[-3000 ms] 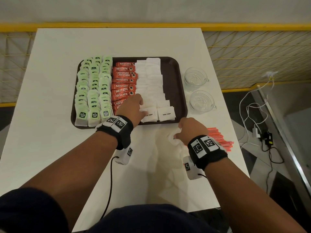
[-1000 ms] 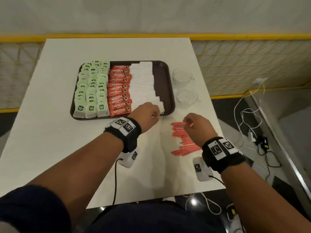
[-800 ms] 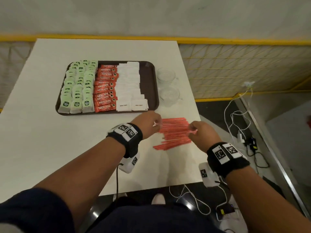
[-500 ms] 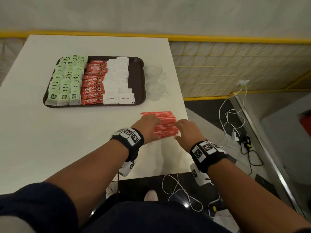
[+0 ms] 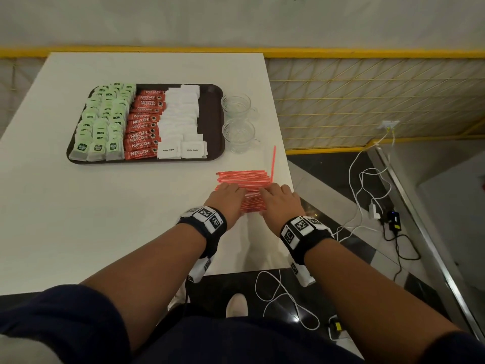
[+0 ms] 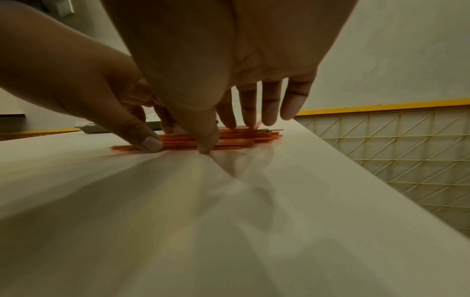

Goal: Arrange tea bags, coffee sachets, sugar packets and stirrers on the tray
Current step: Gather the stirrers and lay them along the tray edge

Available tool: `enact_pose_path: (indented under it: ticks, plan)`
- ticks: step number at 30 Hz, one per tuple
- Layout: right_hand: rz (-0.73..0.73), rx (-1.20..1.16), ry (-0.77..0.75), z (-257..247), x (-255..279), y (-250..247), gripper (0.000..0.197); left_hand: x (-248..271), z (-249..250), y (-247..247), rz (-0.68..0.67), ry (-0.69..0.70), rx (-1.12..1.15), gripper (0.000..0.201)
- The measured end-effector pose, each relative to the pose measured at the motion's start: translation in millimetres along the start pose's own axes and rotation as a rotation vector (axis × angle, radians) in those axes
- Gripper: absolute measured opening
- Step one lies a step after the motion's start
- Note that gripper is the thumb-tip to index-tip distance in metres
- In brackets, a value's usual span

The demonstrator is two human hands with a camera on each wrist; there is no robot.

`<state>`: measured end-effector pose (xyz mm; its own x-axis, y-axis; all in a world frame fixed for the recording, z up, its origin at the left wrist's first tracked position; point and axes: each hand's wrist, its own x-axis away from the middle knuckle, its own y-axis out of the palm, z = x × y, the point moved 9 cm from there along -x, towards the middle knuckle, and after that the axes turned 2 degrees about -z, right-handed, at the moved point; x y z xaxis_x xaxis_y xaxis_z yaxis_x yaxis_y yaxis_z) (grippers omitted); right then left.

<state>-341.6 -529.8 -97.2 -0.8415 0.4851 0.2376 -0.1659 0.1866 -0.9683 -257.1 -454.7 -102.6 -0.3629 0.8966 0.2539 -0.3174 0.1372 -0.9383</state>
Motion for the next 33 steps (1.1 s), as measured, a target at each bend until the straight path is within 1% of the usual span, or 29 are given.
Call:
enact_pose_path:
  ticks: [4,10,15,20,23,26,30,33]
  plan:
    - [0.021,0.016,-0.011,-0.9,-3.0,-2.3,0.039,-2.5,-0.1,0.9,-0.014,0.008,-0.041,0.043]
    - [-0.005,-0.07,-0.03,-3.4,-5.9,1.6,0.025,-3.9,1.9,2.6,-0.039,0.006,0.015,0.036]
    - [-0.043,-0.107,-0.057,-8.2,-7.1,7.0,0.029,-4.2,4.2,2.4,-0.033,0.02,0.004,0.032]
    - [-0.035,-0.146,-0.077,-11.2,-8.0,5.0,0.028,-5.8,7.9,3.6,-0.027,0.052,-0.053,0.028]
    - [-0.041,-0.135,-0.095,-13.8,-7.4,4.2,0.031,-4.0,11.0,-0.2,0.016,0.056,-0.087,0.028]
    - [-0.044,-0.085,-0.112,-15.6,-7.5,4.5,0.029,-2.3,12.5,-5.5,0.059,0.051,-0.174,0.029]
    - [-0.051,-0.064,-0.115,-17.4,-10.5,5.9,0.026,-3.3,13.5,-4.3,0.018,0.056,-0.208,0.026]
    - [-0.063,-0.044,-0.101,-18.3,-13.2,6.0,0.026,-3.5,12.3,-1.4,-0.024,0.04,-0.187,0.028]
